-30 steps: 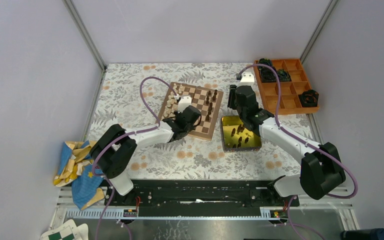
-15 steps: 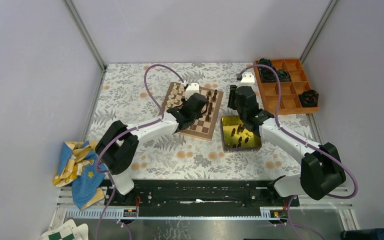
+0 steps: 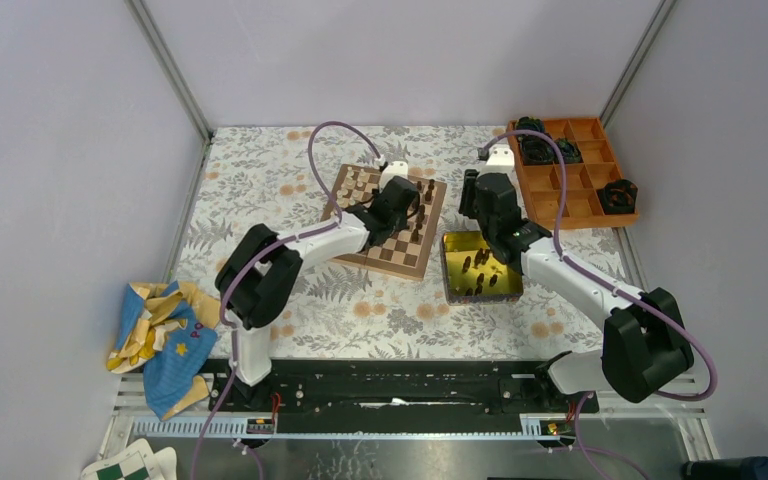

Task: Set up the chess pieces on the board
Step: Place the chess piece on the chessboard.

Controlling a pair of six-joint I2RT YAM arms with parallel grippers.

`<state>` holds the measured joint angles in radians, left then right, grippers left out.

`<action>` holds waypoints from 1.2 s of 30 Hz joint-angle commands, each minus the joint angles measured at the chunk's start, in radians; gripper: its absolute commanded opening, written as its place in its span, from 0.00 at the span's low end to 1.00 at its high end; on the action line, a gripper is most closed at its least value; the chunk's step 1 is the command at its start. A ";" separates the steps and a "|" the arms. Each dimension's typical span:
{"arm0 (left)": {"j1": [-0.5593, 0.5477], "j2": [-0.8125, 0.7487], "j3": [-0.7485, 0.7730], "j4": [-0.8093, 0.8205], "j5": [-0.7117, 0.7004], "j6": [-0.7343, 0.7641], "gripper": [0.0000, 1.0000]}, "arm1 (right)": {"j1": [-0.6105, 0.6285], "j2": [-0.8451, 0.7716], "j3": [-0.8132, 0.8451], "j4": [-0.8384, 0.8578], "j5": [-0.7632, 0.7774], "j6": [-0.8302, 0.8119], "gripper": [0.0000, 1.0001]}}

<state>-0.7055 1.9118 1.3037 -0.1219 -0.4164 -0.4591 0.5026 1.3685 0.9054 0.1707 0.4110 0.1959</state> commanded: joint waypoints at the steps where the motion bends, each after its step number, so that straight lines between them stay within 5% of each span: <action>1: 0.008 0.034 0.052 0.068 0.027 0.058 0.01 | -0.015 -0.038 0.001 0.050 0.040 0.003 0.45; 36: 0.009 0.175 0.154 0.170 0.044 0.149 0.00 | -0.056 -0.005 0.013 0.071 0.000 0.020 0.44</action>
<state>-0.7040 2.0670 1.4200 -0.0006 -0.3794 -0.3363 0.4549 1.3682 0.9016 0.1791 0.4065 0.2066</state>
